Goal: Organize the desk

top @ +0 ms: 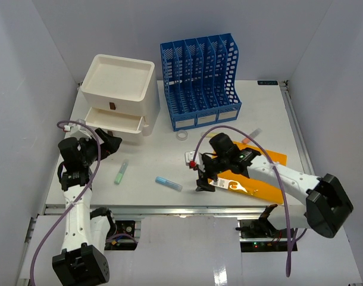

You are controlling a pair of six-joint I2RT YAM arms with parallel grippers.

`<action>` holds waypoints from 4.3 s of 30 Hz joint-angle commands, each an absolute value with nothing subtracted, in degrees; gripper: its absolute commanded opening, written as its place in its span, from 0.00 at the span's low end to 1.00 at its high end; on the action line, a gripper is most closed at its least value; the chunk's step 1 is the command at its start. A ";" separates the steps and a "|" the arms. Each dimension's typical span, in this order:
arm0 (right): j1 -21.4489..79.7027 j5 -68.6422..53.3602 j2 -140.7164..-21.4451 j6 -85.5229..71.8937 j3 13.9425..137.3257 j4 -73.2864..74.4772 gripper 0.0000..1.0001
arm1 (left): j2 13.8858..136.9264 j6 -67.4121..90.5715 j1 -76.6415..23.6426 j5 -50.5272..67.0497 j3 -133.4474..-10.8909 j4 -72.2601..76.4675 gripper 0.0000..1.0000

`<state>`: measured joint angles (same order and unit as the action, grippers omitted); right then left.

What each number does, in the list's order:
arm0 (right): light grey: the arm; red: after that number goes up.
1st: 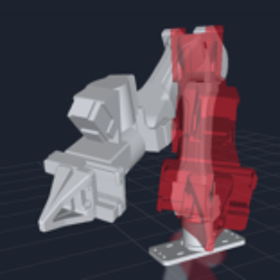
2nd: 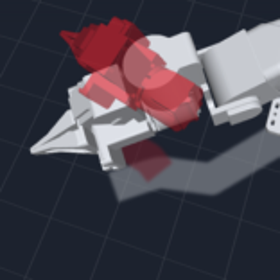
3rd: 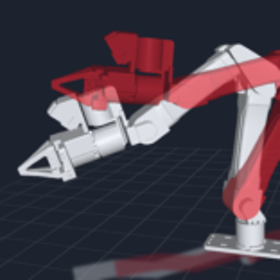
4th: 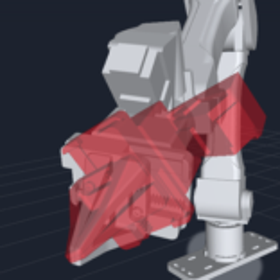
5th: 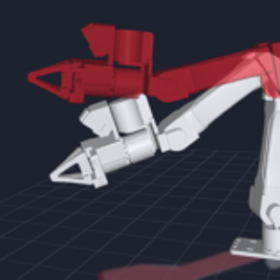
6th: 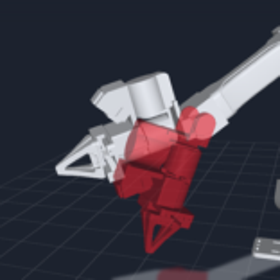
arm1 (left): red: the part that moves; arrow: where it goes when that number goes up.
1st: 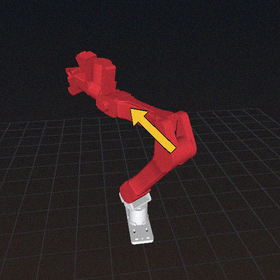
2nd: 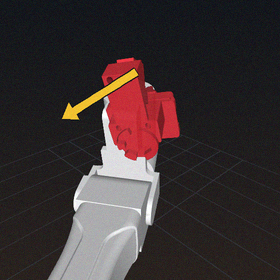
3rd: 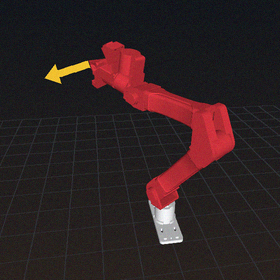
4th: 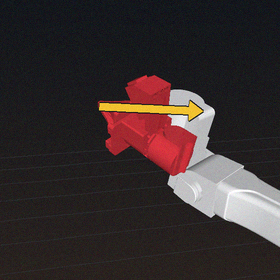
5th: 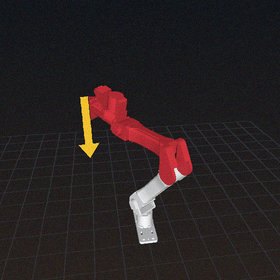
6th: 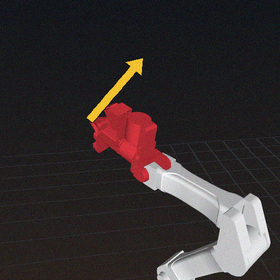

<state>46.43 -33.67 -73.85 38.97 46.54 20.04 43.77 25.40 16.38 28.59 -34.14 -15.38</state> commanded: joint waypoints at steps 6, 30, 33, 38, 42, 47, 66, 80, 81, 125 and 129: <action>61.30 -7.55 -90.49 19.76 55.80 5.10 0.90 | 42.85 29.08 16.61 28.32 -39.76 -30.38 0.98; 64.69 -7.29 -106.91 14.07 62.43 6.27 0.44 | 35.41 32.56 16.52 28.60 -38.38 -33.37 0.98; 64.60 -7.29 -106.75 15.84 62.35 6.50 0.25 | 34.73 33.54 16.52 29.37 -37.23 -32.67 0.98; 62.85 -9.66 -108.45 28.98 69.15 16.23 0.09 | 34.10 36.82 16.52 32.87 -32.88 -29.01 0.98; 60.98 -12.83 -107.87 36.13 77.71 21.02 0.08 | 33.42 37.72 16.49 33.99 -31.11 -29.00 0.98; 60.73 -13.34 -107.81 44.60 93.94 24.95 0.08 | 33.50 40.55 16.52 37.07 -26.80 -27.37 0.98; 60.41 -0.94 -132.78 40.08 130.70 3.25 0.18 | 38.64 44.24 16.47 30.76 -27.18 -28.04 0.98; 58.31 -9.56 -124.27 34.22 126.57 5.54 0.92 | 42.60 36.32 16.44 32.45 -32.35 -30.35 0.97; 57.67 -14.14 -121.55 33.43 124.26 6.87 0.96 | 43.59 35.33 16.49 32.80 -33.79 -30.74 0.94; 13.53 -74.19 -57.26 39.35 43.51 15.73 0.90 | 65.59 -20.52 -2.90 10.94 -33.90 -25.00 0.84; 12.83 -75.24 -57.66 39.11 43.42 15.73 0.90 | 66.37 -19.95 -2.90 7.65 -32.94 -23.44 0.84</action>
